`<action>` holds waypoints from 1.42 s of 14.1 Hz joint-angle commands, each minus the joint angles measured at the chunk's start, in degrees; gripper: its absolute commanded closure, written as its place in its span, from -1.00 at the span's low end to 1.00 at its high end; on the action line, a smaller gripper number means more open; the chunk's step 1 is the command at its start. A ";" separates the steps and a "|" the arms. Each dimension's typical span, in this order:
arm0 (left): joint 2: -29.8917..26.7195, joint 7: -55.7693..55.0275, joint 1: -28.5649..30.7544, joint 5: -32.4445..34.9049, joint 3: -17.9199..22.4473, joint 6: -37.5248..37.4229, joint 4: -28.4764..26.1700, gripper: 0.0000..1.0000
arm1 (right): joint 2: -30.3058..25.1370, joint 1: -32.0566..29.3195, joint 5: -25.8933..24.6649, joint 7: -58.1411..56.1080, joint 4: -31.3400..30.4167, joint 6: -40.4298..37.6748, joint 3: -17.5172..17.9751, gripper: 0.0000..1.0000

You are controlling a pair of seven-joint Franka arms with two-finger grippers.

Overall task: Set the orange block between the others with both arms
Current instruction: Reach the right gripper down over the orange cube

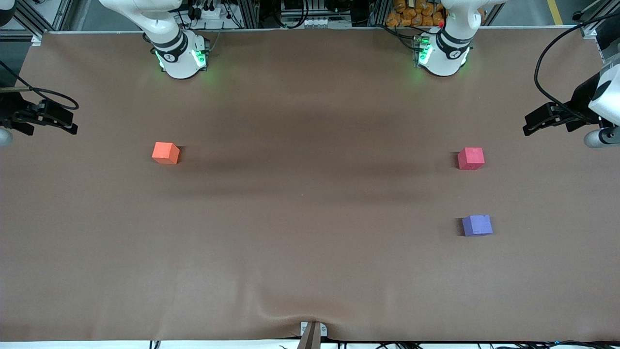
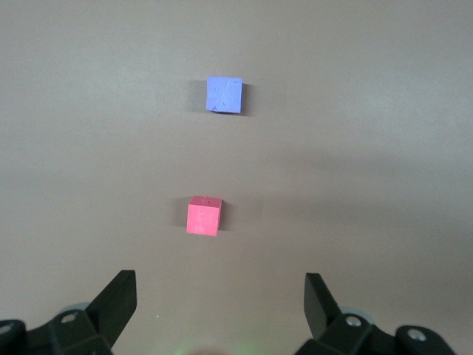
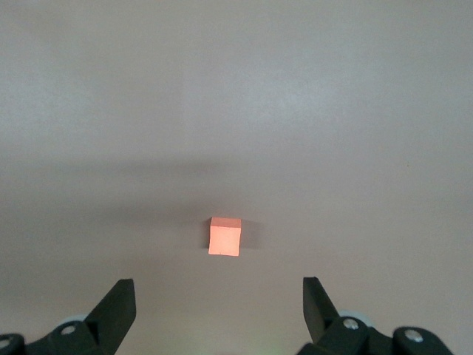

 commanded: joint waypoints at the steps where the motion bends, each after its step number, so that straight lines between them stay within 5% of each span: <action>1: -0.21 0.98 0.22 1.36 -0.53 -2.18 1.29 -1.00 | -0.92 -0.34 0.74 0.05 -1.20 -0.51 -0.27 -1.00; 6: 0.05 0.98 0.31 1.36 -0.35 -2.62 2.44 -1.00 | -0.48 -1.40 0.74 -0.03 -1.46 -2.27 -0.18 -1.00; 11: -0.65 0.29 0.31 1.28 -0.35 -4.72 2.18 -1.00 | 0.48 -0.96 0.83 -0.47 -8.65 -1.65 -0.09 -1.00; 17: -1.53 0.10 0.31 1.36 -0.70 -5.17 1.56 -1.00 | 13.13 -1.48 0.74 -0.65 -12.80 0.89 -0.09 -1.00; 20: -1.62 0.11 0.40 1.28 -0.70 -5.17 1.47 -1.00 | 13.32 -2.10 0.74 -0.74 -20.25 8.25 -0.09 -1.00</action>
